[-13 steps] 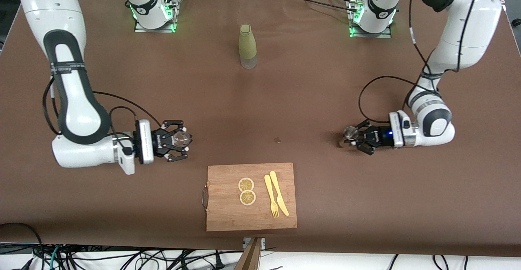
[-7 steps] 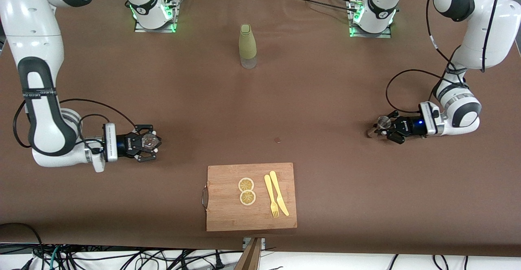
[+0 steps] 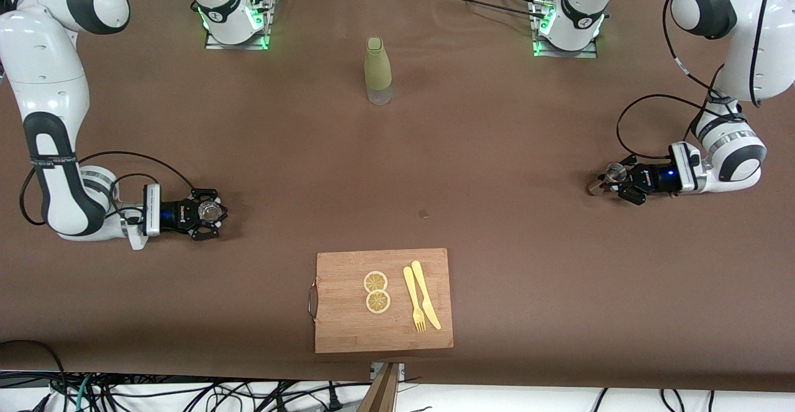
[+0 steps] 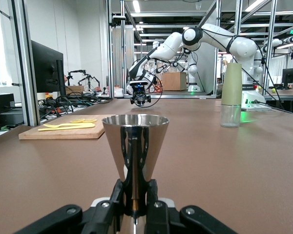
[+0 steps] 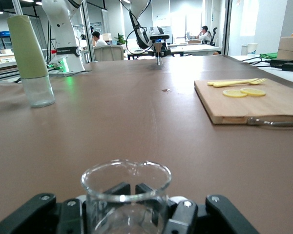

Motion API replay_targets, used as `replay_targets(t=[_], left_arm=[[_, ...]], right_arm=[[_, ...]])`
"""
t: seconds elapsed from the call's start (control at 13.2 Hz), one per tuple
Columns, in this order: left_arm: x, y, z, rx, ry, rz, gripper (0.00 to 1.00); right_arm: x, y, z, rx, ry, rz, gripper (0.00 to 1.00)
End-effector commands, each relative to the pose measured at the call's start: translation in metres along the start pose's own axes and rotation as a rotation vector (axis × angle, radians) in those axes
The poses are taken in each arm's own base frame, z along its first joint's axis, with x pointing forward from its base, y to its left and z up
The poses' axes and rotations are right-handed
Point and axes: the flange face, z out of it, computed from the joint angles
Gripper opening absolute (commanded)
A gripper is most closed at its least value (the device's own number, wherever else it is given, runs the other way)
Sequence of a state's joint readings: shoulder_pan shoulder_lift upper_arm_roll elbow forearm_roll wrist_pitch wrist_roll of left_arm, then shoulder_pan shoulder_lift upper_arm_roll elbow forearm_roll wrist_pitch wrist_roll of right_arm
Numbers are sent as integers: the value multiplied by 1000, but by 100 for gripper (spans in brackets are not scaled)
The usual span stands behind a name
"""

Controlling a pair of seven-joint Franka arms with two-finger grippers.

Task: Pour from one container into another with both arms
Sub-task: 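Lower the beaker with the right gripper while the left gripper lowers the jigger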

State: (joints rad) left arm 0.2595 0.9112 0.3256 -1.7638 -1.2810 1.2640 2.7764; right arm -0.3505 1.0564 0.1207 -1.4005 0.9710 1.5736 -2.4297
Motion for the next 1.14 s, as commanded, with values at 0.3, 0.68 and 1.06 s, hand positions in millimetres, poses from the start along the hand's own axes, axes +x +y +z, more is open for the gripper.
replay_targets(t=[0.3, 0.68, 1.06], left_arm=[[-33, 20, 1, -33, 23, 176, 0], [-45, 11, -3, -60, 8, 187, 100], [-29, -10, -29, -88, -105, 158, 100]], right_arm=[[-18, -10, -1, 24, -1, -21, 100], [-24, -23, -36, 30, -63, 5, 100], [6, -38, -100, 43, -183, 101, 100]])
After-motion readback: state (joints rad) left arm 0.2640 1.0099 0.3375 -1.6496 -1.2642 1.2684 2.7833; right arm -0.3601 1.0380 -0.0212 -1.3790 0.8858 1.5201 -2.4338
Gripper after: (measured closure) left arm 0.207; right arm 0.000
